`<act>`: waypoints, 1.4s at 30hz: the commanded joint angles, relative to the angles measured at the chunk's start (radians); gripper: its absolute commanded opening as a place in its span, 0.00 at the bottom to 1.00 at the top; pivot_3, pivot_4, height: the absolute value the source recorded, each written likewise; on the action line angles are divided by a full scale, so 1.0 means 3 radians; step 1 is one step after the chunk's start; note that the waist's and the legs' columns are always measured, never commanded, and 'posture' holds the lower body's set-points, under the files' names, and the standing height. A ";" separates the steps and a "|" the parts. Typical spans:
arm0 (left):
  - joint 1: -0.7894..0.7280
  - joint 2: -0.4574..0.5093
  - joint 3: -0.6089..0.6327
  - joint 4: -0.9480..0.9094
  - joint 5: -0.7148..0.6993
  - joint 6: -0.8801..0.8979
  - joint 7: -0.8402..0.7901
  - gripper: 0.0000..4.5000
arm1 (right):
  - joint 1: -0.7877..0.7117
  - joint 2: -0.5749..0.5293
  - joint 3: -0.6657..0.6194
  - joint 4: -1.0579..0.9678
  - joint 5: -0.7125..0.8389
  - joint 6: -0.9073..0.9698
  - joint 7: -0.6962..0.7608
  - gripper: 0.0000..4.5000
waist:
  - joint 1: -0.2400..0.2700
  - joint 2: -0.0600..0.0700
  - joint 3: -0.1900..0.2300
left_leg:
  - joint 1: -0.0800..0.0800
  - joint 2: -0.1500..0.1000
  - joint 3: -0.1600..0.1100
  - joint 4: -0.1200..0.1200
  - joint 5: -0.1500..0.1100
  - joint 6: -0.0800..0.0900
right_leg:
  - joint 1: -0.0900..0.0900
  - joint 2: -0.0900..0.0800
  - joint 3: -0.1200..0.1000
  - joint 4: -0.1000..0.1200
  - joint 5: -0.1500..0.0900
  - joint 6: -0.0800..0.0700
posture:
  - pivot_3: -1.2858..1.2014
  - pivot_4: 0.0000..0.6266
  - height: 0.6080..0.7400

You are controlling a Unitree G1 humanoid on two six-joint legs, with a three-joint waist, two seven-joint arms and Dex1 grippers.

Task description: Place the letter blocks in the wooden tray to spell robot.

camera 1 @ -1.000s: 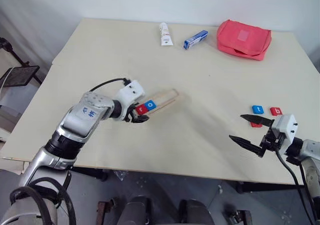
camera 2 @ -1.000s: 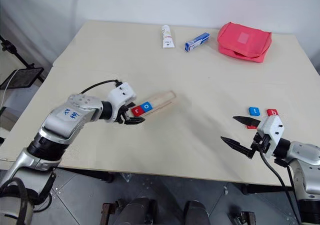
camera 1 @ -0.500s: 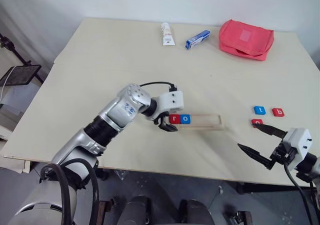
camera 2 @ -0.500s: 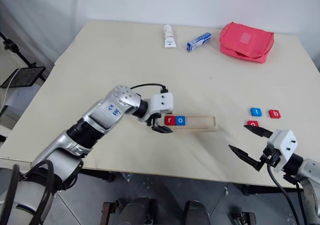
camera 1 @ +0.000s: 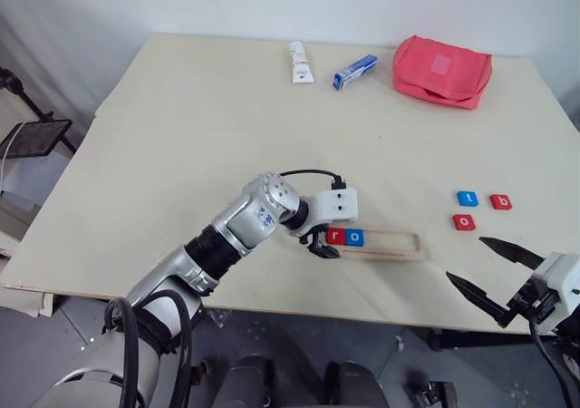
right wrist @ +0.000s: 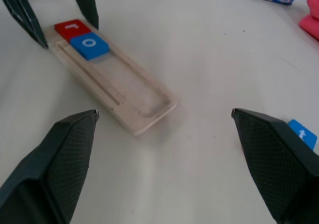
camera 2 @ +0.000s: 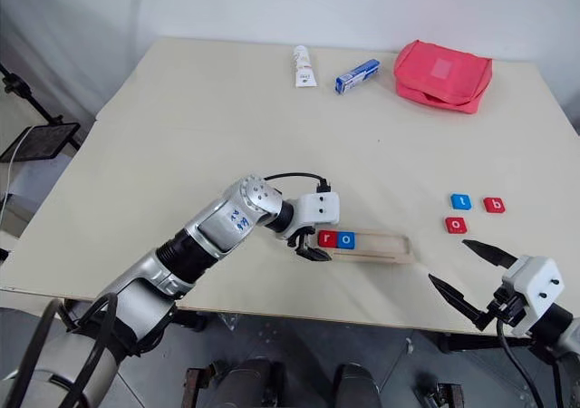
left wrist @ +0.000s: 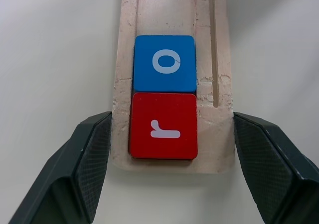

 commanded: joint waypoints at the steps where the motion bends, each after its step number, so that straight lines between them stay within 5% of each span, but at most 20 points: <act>1: -0.0030 -0.0071 0.0022 -0.0080 0.0088 -0.0042 0.0071 0.83 | 0.0040 0.0023 -0.0129 -0.0128 0.0064 0.0011 -0.0059 1.00 | 0.0000 0.0000 0.0000 | 0.0001 0.0000 0.0000 0.0000 0.0000 0.0000 | 0.0001 0.0000 0.0000 0.0000 0.0000 0.0000 | 0.52 0.24 1.00; 4: -0.0047 -0.0094 0.0044 -0.0037 0.0129 -0.0103 0.0093 0.99 | 0.0019 -0.0001 -0.0121 -0.0130 0.0067 0.0031 -0.0086 1.00 | 0.0000 0.0000 0.0000 | 0.0001 0.0000 0.0000 0.0002 0.0000 0.0000 | 0.0002 0.0000 0.0002 0.0000 0.0000 0.0000 | 0.52 0.24 1.00; 15: 0.0242 0.0331 0.0842 -0.0431 -0.0214 -0.0316 0.0059 0.99 | 0.0118 0.0422 -0.0183 -0.0705 0.0133 0.0519 -0.0951 1.00 | -0.0023 0.0002 -0.0001 | 0.0001 0.0003 -0.0003 0.0002 0.0000 -0.0001 | 0.0000 0.0000 0.0008 0.0003 0.0000 0.0000 | 0.52 0.24 1.00; 24: 0.0566 0.0401 0.1875 -0.0132 -0.0878 -0.1388 0.0012 0.99 | 0.0004 0.0914 -0.0053 -0.0928 0.0044 0.1066 -0.1913 1.00 | -0.0022 0.0005 -0.0003 | 0.0003 -0.0002 -0.0006 0.0005 0.0000 -0.0001 | 0.0000 -0.0001 0.0027 0.0010 0.0000 0.0000 | 0.52 0.24 1.00; 29: 0.0740 0.0342 0.2264 0.0019 -0.1552 -0.1959 -0.0700 0.99 | -0.0149 0.0789 -0.0071 -0.0604 0.0022 0.1213 -0.1877 1.00 | -0.0033 0.0005 -0.0003 | 0.0005 -0.0002 -0.0003 0.0004 0.0000 -0.0001 | -0.0003 0.0001 0.0020 0.0013 0.0000 0.0000 | 0.52 0.24 1.00; 42: 0.1270 0.0459 0.2300 0.0576 -0.1717 -0.2834 -0.1630 0.99 | -0.0670 0.0146 -0.0337 0.0513 -0.0039 0.1109 -0.1497 1.00 | -0.0034 0.0006 -0.0004 | 0.0010 -0.0001 0.0006 0.0004 0.0000 0.0001 | -0.0002 0.0001 0.0013 0.0017 0.0000 0.0000 | 0.52 0.24 1.00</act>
